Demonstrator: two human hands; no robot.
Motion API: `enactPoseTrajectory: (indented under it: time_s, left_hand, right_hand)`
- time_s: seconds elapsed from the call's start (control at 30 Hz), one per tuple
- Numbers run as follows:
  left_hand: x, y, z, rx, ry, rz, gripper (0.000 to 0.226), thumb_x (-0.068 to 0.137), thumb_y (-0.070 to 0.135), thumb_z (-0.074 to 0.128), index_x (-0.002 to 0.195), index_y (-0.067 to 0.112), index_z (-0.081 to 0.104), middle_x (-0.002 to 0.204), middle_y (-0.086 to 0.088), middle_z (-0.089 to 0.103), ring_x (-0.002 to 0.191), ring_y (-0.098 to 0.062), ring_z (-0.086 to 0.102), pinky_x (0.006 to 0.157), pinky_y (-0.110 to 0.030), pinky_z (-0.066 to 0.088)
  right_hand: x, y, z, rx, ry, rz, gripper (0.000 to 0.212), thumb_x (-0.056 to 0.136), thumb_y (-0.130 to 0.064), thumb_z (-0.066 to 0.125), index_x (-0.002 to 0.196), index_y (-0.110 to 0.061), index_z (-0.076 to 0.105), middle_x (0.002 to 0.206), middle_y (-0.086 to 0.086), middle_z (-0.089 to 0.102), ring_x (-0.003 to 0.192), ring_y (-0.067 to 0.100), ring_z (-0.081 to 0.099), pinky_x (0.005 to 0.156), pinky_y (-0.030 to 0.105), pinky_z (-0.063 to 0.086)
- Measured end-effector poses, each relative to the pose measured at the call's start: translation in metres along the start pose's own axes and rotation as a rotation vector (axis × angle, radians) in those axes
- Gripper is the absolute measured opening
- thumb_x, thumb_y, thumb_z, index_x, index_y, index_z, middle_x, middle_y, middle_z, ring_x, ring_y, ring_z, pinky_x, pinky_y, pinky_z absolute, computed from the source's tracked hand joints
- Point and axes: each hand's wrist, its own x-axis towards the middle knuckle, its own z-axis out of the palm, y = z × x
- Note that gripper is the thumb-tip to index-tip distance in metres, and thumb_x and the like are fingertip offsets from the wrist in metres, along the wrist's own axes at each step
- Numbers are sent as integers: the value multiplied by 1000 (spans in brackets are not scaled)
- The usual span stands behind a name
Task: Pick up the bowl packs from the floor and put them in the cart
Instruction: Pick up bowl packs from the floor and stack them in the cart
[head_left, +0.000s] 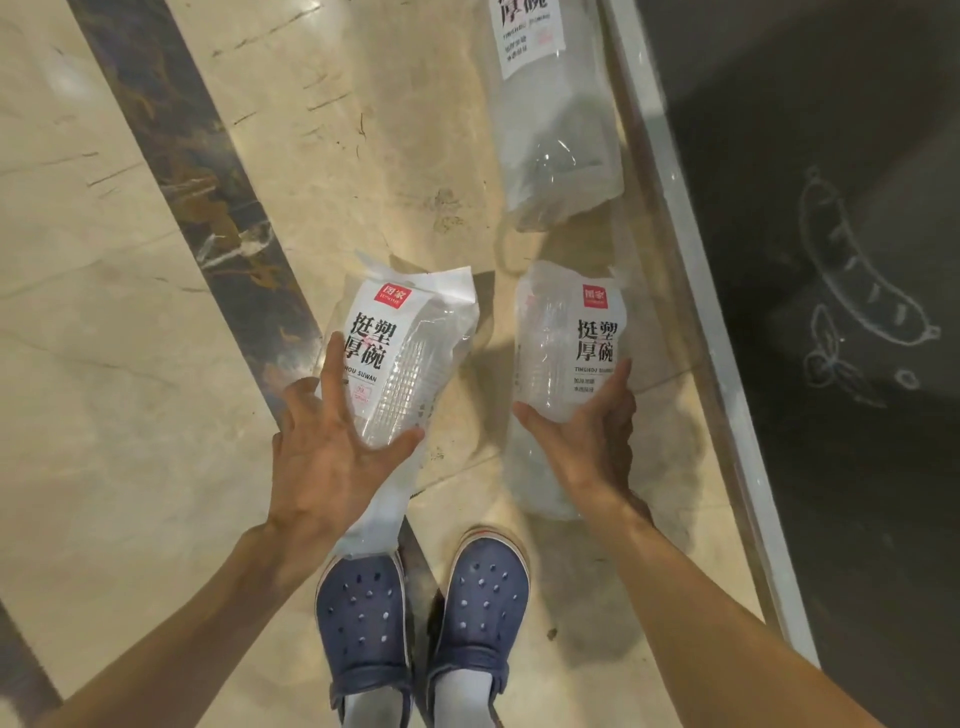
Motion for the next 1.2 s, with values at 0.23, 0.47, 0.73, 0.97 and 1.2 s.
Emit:
enactPoseTrajectory:
  time_s: [0.23, 0.47, 0.73, 0.97, 1.2]
  left_hand:
    - [1, 16, -7, 34, 18, 22, 125, 69, 69, 78, 160, 37, -3, 149, -17, 37, 135, -39, 41, 101, -63, 47]
    - [-16, 49, -56, 38, 26, 18, 124, 70, 70, 76, 160, 39, -4, 142, -17, 42, 127, -40, 45, 96, -62, 48]
    - [-76, 119, -198, -23, 100, 49, 124, 69, 70, 76, 159, 44, -5, 132, -17, 47, 116, -39, 51, 91, -58, 51]
    - [-164, 192, -375, -15, 190, 134, 126, 69, 74, 72, 158, 46, -13, 130, -16, 46, 119, -37, 49, 92, -55, 51]
    - [-285, 266, -521, 75, 201, 320, 123, 70, 78, 68, 159, 41, -9, 136, -16, 45, 120, -39, 50, 92, -54, 51]
  right_hand:
    - [-1, -5, -5, -63, 43, 0, 128, 69, -69, 75, 156, -32, -11, 146, 14, 34, 124, 37, 47, 99, 58, 47]
    - [-40, -35, -69, -133, -70, -44, 122, 75, -71, 69, 151, -40, -21, 138, 12, 35, 118, 32, 50, 100, 53, 49]
    - [-145, -109, -204, -40, 51, -172, 119, 73, -67, 73, 154, -44, -11, 130, 9, 41, 112, 31, 48, 95, 52, 49]
    - [-278, -159, -369, 33, 100, -338, 121, 68, -72, 70, 156, -46, -9, 125, 6, 41, 112, 30, 49, 94, 48, 49]
    - [-438, -159, -509, 90, 313, -341, 125, 65, -83, 58, 158, -39, -14, 114, 5, 43, 95, 25, 53, 80, 43, 54]
